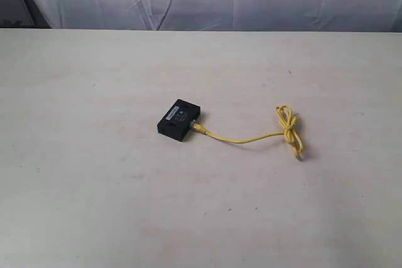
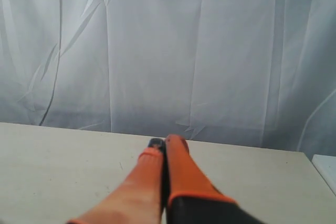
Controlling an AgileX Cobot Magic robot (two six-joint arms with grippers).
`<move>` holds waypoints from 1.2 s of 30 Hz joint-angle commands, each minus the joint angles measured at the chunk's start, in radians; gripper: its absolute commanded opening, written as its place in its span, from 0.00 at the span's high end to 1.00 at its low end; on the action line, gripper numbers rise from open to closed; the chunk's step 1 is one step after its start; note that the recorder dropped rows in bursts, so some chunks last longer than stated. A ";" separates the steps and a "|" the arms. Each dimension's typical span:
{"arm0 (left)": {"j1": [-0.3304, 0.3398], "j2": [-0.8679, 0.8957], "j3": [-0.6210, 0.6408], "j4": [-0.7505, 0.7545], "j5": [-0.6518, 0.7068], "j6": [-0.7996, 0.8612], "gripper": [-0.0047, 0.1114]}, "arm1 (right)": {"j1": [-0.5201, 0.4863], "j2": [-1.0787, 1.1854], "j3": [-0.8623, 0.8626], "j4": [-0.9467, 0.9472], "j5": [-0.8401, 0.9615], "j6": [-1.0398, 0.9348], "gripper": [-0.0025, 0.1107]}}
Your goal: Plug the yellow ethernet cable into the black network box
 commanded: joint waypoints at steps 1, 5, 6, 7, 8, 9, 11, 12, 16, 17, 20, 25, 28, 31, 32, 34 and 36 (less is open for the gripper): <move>0.000 -0.008 0.005 -0.009 0.007 -0.006 0.96 | -0.006 -0.005 0.005 0.002 -0.017 0.003 0.98; 0.000 -0.008 0.005 -0.009 0.007 -0.006 0.96 | -0.006 -0.005 0.005 0.002 -0.017 0.003 0.98; 0.000 -0.008 0.005 -0.009 0.007 -0.006 0.96 | -0.006 -0.005 0.005 0.002 -0.017 0.003 0.98; 0.000 -0.008 0.005 -0.009 0.007 -0.006 0.96 | -0.006 -0.005 0.005 0.002 -0.017 0.003 0.98; 0.000 -0.008 0.005 -0.009 0.007 -0.006 0.96 | -0.006 -0.005 0.005 0.002 -0.017 0.003 0.98; 0.000 -0.008 0.005 -0.009 0.007 -0.006 0.96 | -0.006 -0.005 0.005 0.002 -0.017 0.003 0.98; 0.000 -0.008 0.005 -0.009 0.007 -0.006 0.96 | -0.006 -0.005 0.005 0.002 -0.017 0.003 0.98; 0.000 -0.008 0.005 -0.009 0.007 -0.006 0.96 | -0.006 -0.005 0.005 0.002 -0.017 0.003 0.98; 0.000 -0.008 0.005 -0.006 0.007 -0.006 0.96 | -0.006 -0.005 0.005 0.002 -0.017 0.003 0.98; 0.000 -0.008 0.005 0.003 0.007 -0.003 0.96 | -0.006 -0.005 0.005 0.002 -0.017 0.003 0.98; 0.000 -0.008 0.008 0.008 0.017 -0.009 0.96 | -0.006 -0.005 0.005 0.002 -0.017 0.003 0.98; 0.000 -0.046 0.026 0.240 0.007 -0.305 0.96 | -0.006 -0.005 0.005 0.002 -0.017 0.003 0.98; 0.000 -0.098 0.058 0.337 0.007 -0.392 0.96 | -0.006 -0.005 0.005 -0.001 -0.017 0.003 0.98; 0.000 -0.145 0.093 0.362 -0.001 -0.392 0.96 | -0.006 -0.005 0.005 -0.001 -0.017 0.003 0.98; 0.000 -0.163 0.108 0.377 -0.008 -0.403 0.96 | -0.006 -0.005 0.005 0.005 -0.017 0.003 0.98; 0.000 -0.185 0.126 0.401 -0.022 -0.454 0.96 | -0.006 -0.005 0.005 0.007 -0.017 0.003 0.98; 0.000 -0.209 0.153 0.439 -0.047 -0.503 0.96 | -0.006 -0.005 0.005 0.007 -0.017 0.003 0.98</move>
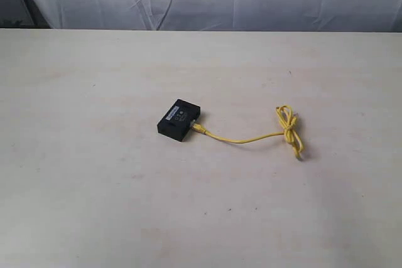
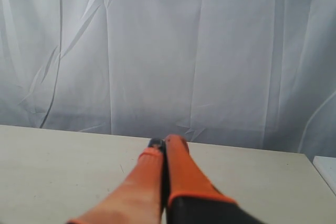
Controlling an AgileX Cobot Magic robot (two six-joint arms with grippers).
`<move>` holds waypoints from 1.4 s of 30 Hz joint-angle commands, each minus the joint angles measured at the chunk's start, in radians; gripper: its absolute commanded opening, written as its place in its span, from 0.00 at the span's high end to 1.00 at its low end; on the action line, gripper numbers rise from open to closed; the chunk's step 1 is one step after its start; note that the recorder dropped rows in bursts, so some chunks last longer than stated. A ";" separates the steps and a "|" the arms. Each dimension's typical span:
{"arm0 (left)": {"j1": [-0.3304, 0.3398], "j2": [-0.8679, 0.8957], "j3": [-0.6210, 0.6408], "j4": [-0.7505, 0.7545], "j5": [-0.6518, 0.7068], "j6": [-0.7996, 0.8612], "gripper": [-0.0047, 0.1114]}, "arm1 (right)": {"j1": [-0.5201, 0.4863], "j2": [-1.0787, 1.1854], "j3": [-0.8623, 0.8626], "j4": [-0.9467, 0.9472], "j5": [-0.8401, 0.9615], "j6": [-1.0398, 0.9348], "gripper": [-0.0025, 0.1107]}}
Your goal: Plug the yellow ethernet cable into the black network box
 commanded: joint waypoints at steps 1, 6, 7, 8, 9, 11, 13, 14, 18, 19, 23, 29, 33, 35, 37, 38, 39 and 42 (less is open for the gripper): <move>0.000 -0.052 0.057 0.073 -0.059 -0.102 0.96 | -0.006 -0.005 0.005 0.005 -0.009 0.001 0.98; 0.000 -0.096 0.162 0.075 -0.102 -0.120 0.96 | -0.006 -0.005 0.005 0.005 -0.009 0.001 0.98; 0.000 -0.106 0.183 0.077 -0.102 -0.131 0.96 | -0.006 -0.005 0.005 0.005 -0.009 0.001 0.98; 0.005 -0.116 0.203 0.079 -0.102 -0.131 0.96 | -0.006 -0.005 0.005 0.005 -0.009 0.001 0.98; 0.014 -0.125 0.217 0.076 -0.102 -0.131 0.96 | -0.006 -0.005 0.005 0.005 -0.009 0.001 0.98; 0.042 -0.143 0.250 0.072 -0.102 -0.135 0.96 | -0.006 -0.005 0.005 0.005 -0.009 0.001 0.98; 0.071 -0.159 0.276 0.070 -0.099 -0.135 0.96 | -0.006 -0.005 0.005 0.005 -0.009 0.001 0.98; 0.083 -0.168 0.288 0.070 -0.098 -0.135 0.96 | -0.006 -0.005 0.005 0.005 -0.009 0.001 0.98; 0.117 -0.217 0.341 0.084 -0.098 -0.135 0.96 | -0.006 -0.005 0.005 0.005 -0.009 0.001 0.98; 0.127 -0.226 0.353 0.084 -0.098 -0.135 0.96 | -0.006 -0.005 0.005 0.005 -0.009 0.001 0.98; 0.147 -0.230 0.366 0.090 -0.075 -0.135 0.96 | -0.006 -0.005 0.005 0.005 -0.009 0.001 0.98; 0.149 -0.230 0.366 0.109 -0.068 -0.135 0.96 | -0.006 -0.005 0.005 0.005 -0.009 0.001 0.98; 0.149 -0.230 0.366 0.109 -0.068 -0.135 0.96 | -0.006 -0.005 0.005 0.005 -0.009 0.001 0.98; 0.149 -0.230 0.366 0.111 -0.070 -0.135 0.96 | -0.006 -0.005 0.005 0.005 -0.009 0.001 0.98; 0.149 -0.230 0.366 0.111 -0.070 -0.135 0.96 | -0.006 -0.005 0.005 0.005 -0.009 0.001 0.98; 0.149 -0.230 0.366 0.111 -0.070 -0.133 0.96 | -0.006 -0.005 0.005 0.005 -0.009 0.001 0.98; 0.149 -0.230 0.366 0.111 -0.070 -0.133 0.96 | -0.006 -0.005 0.005 0.005 -0.009 0.001 0.98; 0.149 -0.230 0.366 0.111 -0.070 -0.133 0.96 | -0.006 -0.005 0.005 0.005 -0.009 0.001 0.98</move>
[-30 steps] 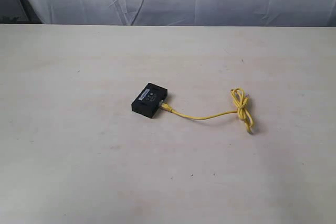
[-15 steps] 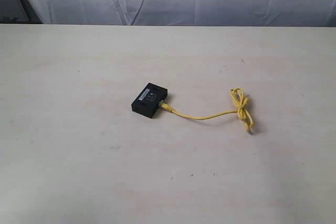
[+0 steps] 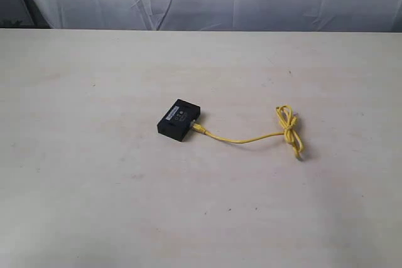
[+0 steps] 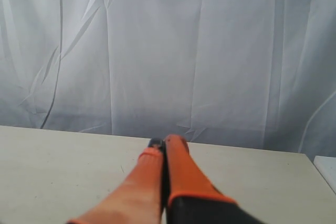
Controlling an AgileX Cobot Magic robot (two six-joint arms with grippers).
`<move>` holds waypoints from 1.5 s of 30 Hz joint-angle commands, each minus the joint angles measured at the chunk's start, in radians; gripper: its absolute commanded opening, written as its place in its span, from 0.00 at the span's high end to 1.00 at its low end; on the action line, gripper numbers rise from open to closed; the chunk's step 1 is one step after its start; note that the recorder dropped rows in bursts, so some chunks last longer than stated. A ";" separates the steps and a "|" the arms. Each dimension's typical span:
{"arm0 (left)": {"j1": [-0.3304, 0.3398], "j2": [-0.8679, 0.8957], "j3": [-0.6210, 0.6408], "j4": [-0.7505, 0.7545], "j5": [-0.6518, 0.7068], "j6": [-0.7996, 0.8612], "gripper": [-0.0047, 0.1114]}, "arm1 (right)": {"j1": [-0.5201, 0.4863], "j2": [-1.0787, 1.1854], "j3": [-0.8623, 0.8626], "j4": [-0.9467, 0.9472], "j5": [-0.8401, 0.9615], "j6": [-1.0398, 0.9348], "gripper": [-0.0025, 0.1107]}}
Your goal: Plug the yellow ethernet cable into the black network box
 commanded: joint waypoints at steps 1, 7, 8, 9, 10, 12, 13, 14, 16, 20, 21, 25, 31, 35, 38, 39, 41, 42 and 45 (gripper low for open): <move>0.000 -0.006 0.005 0.005 0.001 -0.003 0.96 | -0.006 -0.005 0.005 0.000 -0.007 0.001 0.98; 0.000 -0.006 0.005 0.005 0.001 -0.003 0.96 | -0.006 -0.005 0.005 0.000 -0.007 0.001 0.98; 0.000 -0.006 0.005 0.005 0.001 -0.003 0.96 | -0.006 -0.005 0.005 0.000 -0.007 0.001 0.98; 0.000 -0.006 0.005 0.005 0.001 -0.003 0.96 | -0.006 -0.005 0.005 0.000 -0.007 0.001 0.98; 0.000 -0.006 0.005 0.005 0.001 -0.003 0.96 | -0.006 -0.005 0.005 -0.010 -0.012 -0.005 0.98; 0.000 -0.006 0.005 0.005 0.001 -0.003 0.96 | -0.006 -0.005 0.005 -0.017 -0.013 -0.007 0.98; 0.000 -0.006 0.005 0.005 0.001 -0.003 0.96 | -0.006 -0.005 0.005 -0.017 0.013 -0.007 0.98; 0.000 -0.006 0.005 0.005 0.001 -0.003 0.96 | -0.006 -0.005 0.005 -0.017 0.036 -0.007 0.98; 0.000 -0.006 0.005 0.008 0.001 -0.003 0.96 | -0.006 -0.005 0.033 -0.017 0.034 -0.007 0.98; 0.000 -0.006 0.005 0.008 -0.003 -0.003 0.96 | -0.006 -0.080 0.203 -0.017 -0.119 -0.007 0.98; 0.000 -0.006 0.005 0.008 -0.003 -0.003 0.96 | -0.006 -0.113 0.250 -0.017 -0.146 -0.007 0.98; 0.000 -0.006 0.005 0.008 -0.003 -0.003 0.96 | -0.053 -0.228 0.392 0.021 -0.153 -0.007 0.98; 0.000 -0.006 0.005 0.008 -0.003 -0.003 0.96 | -0.075 -0.330 0.424 0.037 -0.092 -0.005 0.98; 0.000 -0.006 0.005 0.008 -0.003 -0.003 0.96 | -0.075 -0.359 0.424 0.035 -0.007 -0.005 0.98; 0.000 -0.006 0.005 0.008 -0.003 -0.003 0.96 | -0.075 -0.359 0.424 0.035 0.018 -0.005 0.98; 0.000 -0.006 0.005 0.008 -0.003 -0.003 0.96 | -0.075 -0.359 0.424 0.035 0.021 -0.005 0.98; 0.000 -0.006 0.005 0.008 -0.003 -0.003 0.96 | -0.075 -0.359 0.424 0.035 0.023 -0.007 0.98; 0.000 -0.006 0.005 0.008 -0.003 -0.003 0.96 | -0.075 -0.359 0.424 0.035 0.023 -0.007 0.98; 0.000 -0.006 0.005 0.008 -0.003 -0.003 0.96 | -0.075 -0.359 0.424 0.037 0.028 -0.007 0.98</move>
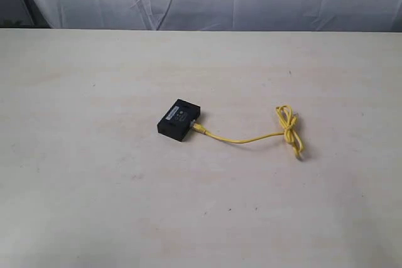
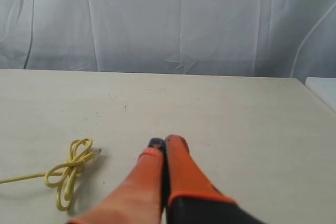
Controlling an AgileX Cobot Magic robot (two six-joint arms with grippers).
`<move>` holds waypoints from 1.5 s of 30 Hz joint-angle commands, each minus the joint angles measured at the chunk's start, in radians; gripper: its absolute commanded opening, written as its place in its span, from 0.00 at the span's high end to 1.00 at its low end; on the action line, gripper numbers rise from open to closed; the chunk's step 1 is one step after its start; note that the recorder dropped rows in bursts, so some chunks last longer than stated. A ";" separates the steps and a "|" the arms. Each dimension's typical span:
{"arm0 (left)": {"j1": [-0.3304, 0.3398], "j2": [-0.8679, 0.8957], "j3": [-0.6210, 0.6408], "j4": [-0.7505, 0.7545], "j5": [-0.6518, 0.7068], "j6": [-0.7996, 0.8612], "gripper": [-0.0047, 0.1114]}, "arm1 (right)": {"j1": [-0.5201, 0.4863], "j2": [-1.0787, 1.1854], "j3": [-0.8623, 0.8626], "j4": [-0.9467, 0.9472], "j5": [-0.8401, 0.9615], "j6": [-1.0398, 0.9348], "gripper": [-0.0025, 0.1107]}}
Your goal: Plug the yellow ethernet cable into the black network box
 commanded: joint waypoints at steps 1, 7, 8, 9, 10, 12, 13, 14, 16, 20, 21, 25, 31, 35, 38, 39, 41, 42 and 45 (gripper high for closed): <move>0.000 -0.006 0.005 0.005 -0.003 -0.003 0.96 | -0.006 -0.007 0.002 0.000 0.007 -0.005 0.98; 0.000 -0.006 0.005 0.005 -0.003 -0.003 0.96 | -0.006 -0.007 0.002 -0.010 0.036 0.022 0.98; 0.000 -0.006 0.005 0.005 -0.003 -0.003 0.96 | -0.006 -0.007 0.002 -0.024 0.066 0.041 0.98; 0.000 -0.006 0.005 0.005 -0.003 -0.003 0.96 | -0.006 -0.007 0.002 -0.030 0.073 0.060 0.98; 0.000 -0.006 0.005 0.005 -0.003 -0.003 0.96 | -0.006 -0.007 0.002 -0.032 0.073 0.065 0.98; 0.000 -0.006 0.005 0.005 -0.003 -0.003 0.96 | -0.006 -0.007 0.002 -0.032 0.073 0.065 0.98; 0.000 -0.006 0.005 0.005 -0.003 -0.003 0.96 | -0.006 -0.007 0.002 -0.032 0.073 0.077 0.98; 0.000 -0.006 0.005 0.005 -0.003 -0.003 0.96 | -0.006 -0.007 0.002 -0.032 0.073 0.078 0.98; 0.000 -0.006 0.005 0.005 -0.003 -0.003 0.96 | -0.006 -0.007 0.002 -0.032 0.073 0.078 0.98; 0.000 -0.006 0.005 0.005 -0.003 -0.003 0.96 | -0.006 -0.007 0.002 -0.037 0.075 0.063 0.98; 0.000 -0.006 0.005 0.005 -0.003 -0.003 0.96 | -0.006 -0.007 0.002 -0.040 0.077 0.063 0.98; 0.000 -0.006 0.005 0.005 -0.003 -0.003 0.96 | -0.006 -0.007 0.002 -0.040 0.077 0.063 0.98; 0.000 -0.006 0.005 0.005 -0.003 -0.003 0.96 | -0.006 -0.007 0.002 -0.039 0.080 0.065 0.98; 0.000 -0.006 0.005 0.005 -0.003 -0.003 0.96 | -0.006 -0.007 0.002 -0.039 0.080 0.065 0.98; 0.000 -0.006 0.005 0.005 -0.003 -0.003 0.96 | -0.006 -0.007 0.002 -0.039 0.080 0.065 0.98; 0.000 -0.006 0.005 0.005 -0.003 -0.003 0.96 | -0.006 -0.007 0.002 -0.039 0.080 0.065 0.98; 0.000 -0.006 0.005 0.005 -0.003 -0.003 0.96 | -0.006 -0.007 0.002 -0.039 0.080 0.065 0.98; 0.000 -0.006 0.005 0.005 -0.003 -0.003 0.96 | -0.006 -0.007 0.002 -0.039 0.080 0.065 0.98; 0.000 -0.006 0.005 0.005 -0.003 -0.003 0.96 | -0.006 -0.007 0.002 -0.035 0.080 0.071 0.98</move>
